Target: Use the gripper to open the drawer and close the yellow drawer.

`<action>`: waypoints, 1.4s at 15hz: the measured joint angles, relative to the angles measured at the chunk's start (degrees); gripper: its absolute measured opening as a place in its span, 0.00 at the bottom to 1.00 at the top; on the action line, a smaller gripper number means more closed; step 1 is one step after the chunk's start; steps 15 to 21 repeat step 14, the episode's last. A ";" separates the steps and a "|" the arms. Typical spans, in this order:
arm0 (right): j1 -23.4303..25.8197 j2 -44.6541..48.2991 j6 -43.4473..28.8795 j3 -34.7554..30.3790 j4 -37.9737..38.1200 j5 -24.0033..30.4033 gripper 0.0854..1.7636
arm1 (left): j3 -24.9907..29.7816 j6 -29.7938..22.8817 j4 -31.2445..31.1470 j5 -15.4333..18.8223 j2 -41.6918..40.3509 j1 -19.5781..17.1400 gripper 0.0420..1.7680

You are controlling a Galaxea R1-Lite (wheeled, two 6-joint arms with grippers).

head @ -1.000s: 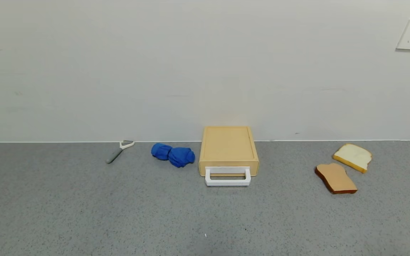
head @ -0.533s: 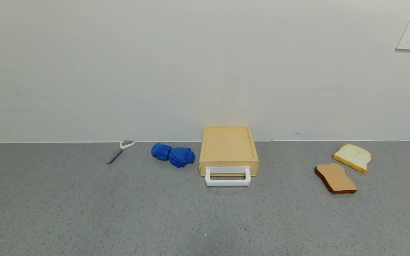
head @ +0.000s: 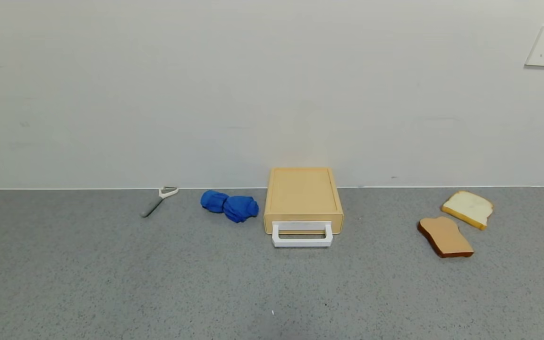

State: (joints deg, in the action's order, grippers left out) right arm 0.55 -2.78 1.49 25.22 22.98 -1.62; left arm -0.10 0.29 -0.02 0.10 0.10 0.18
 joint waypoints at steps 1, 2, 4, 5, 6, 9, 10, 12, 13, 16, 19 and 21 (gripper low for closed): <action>0.00 0.89 0.41 -2.99 -3.85 -0.06 0.96 | 0.00 -0.02 0.00 0.00 0.00 0.00 0.97; -0.02 1.57 0.74 -6.34 -7.85 -0.09 0.96 | 0.00 -0.02 0.02 0.00 0.00 0.00 0.97; -0.04 2.34 1.49 -12.52 -15.38 0.09 0.96 | 0.00 -0.02 0.02 0.00 0.00 0.00 0.97; -0.04 2.49 1.79 -15.58 -18.30 0.13 0.96 | 0.00 -0.05 0.02 0.00 0.00 0.00 0.97; -0.04 2.60 1.89 -18.25 -20.24 0.13 0.96 | 0.00 -0.02 0.02 0.00 0.00 0.00 0.97; -0.02 2.76 1.90 -24.10 -23.66 0.91 0.96 | 0.00 0.00 0.00 0.00 0.00 0.00 0.97; -0.02 2.76 1.67 -24.67 -22.93 1.16 0.96 | 0.00 0.00 0.02 0.00 0.00 0.00 0.97; -0.06 2.78 0.85 -25.09 -22.71 1.29 0.96 | 0.00 -0.02 0.02 0.00 0.00 0.00 0.97; -0.09 2.78 0.24 -25.12 -22.74 1.29 0.96 | 0.00 -0.02 0.02 0.00 0.00 0.00 0.97; -0.09 2.78 -0.12 -25.17 -22.74 1.29 0.96 | 0.00 -0.02 0.02 0.00 0.00 0.00 0.97; -0.09 2.78 -0.12 -25.17 -22.74 1.29 0.96 | 0.00 -0.02 0.02 0.00 0.00 0.00 0.97; -0.09 2.78 -0.12 -25.17 -22.74 1.29 0.96 | 0.00 -0.02 0.02 0.00 0.00 0.00 0.97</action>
